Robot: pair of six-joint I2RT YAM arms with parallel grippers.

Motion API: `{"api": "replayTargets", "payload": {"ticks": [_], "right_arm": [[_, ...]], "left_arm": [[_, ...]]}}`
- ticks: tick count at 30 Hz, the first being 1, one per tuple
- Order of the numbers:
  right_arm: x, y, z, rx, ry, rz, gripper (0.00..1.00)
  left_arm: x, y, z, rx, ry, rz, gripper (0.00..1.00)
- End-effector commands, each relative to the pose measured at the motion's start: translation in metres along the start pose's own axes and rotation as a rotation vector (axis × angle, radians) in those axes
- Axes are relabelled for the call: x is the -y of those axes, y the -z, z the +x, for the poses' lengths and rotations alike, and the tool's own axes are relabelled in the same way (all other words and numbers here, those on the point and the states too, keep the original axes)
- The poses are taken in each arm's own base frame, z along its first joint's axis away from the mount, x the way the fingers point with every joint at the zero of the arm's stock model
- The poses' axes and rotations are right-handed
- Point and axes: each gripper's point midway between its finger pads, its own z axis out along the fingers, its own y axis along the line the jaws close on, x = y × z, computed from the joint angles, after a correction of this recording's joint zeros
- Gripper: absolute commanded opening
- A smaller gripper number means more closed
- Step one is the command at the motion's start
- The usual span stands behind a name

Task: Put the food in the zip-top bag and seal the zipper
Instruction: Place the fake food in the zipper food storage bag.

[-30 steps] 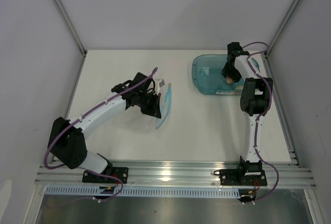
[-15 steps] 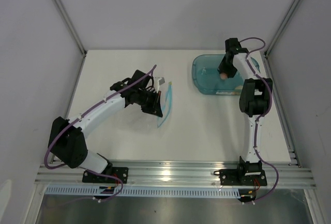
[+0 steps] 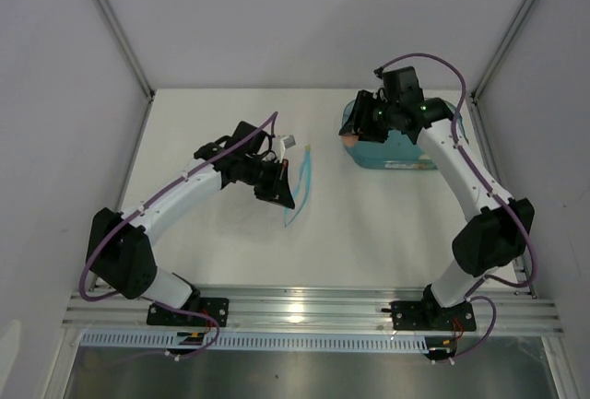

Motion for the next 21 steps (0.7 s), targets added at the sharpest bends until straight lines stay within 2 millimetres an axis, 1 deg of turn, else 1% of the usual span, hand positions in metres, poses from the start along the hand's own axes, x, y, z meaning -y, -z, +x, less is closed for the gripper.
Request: {"api": "replayTargets", "payload": {"ticks": [1,2,3,4,5,6,8,9,12,15,18,21], "right_arm": [[-0.041,0.024,0.021,-0.025,0.078,-0.146,0.0],[-0.05,0.027,0.032,-0.039,0.098,-0.165,0.0],[-0.058,0.038,0.033,-0.017,0.112,-0.191,0.0],[-0.064,0.043,0.036,-0.017,0.115,-0.216,0.0],[-0.065,0.044,0.043,-0.031,0.099,-0.23,0.0],[-0.073,0.052,0.043,-0.014,0.102,-0.267,0.0],[-0.084,0.056,0.055,-0.049,0.096,-0.32,0.0],[-0.09,0.056,0.066,-0.079,0.106,-0.334,0.0],[-0.103,0.055,0.087,-0.143,0.133,-0.365,0.0],[-0.107,0.051,0.101,-0.18,0.146,-0.367,0.0],[-0.114,0.046,0.113,-0.237,0.134,-0.396,0.0],[-0.12,0.04,0.121,-0.278,0.146,-0.4,0.0]], "left_arm": [[0.026,0.018,-0.013,0.057,-0.031,0.084,0.01],[0.027,0.019,-0.014,0.061,-0.033,0.088,0.01],[0.03,0.022,-0.016,0.068,-0.036,0.094,0.01],[0.032,0.024,-0.018,0.072,-0.038,0.098,0.01],[0.035,0.027,-0.02,0.079,-0.038,0.108,0.01],[0.038,0.029,-0.021,0.082,-0.035,0.115,0.01],[0.043,0.034,-0.025,0.093,-0.034,0.133,0.01],[0.045,0.035,-0.026,0.097,-0.031,0.138,0.01],[0.049,0.041,-0.031,0.119,-0.045,0.14,0.01],[0.045,0.043,-0.034,0.135,-0.056,0.106,0.01],[0.048,0.045,-0.037,0.148,-0.058,0.109,0.01],[0.049,0.046,-0.039,0.159,-0.052,0.111,0.01]]}}
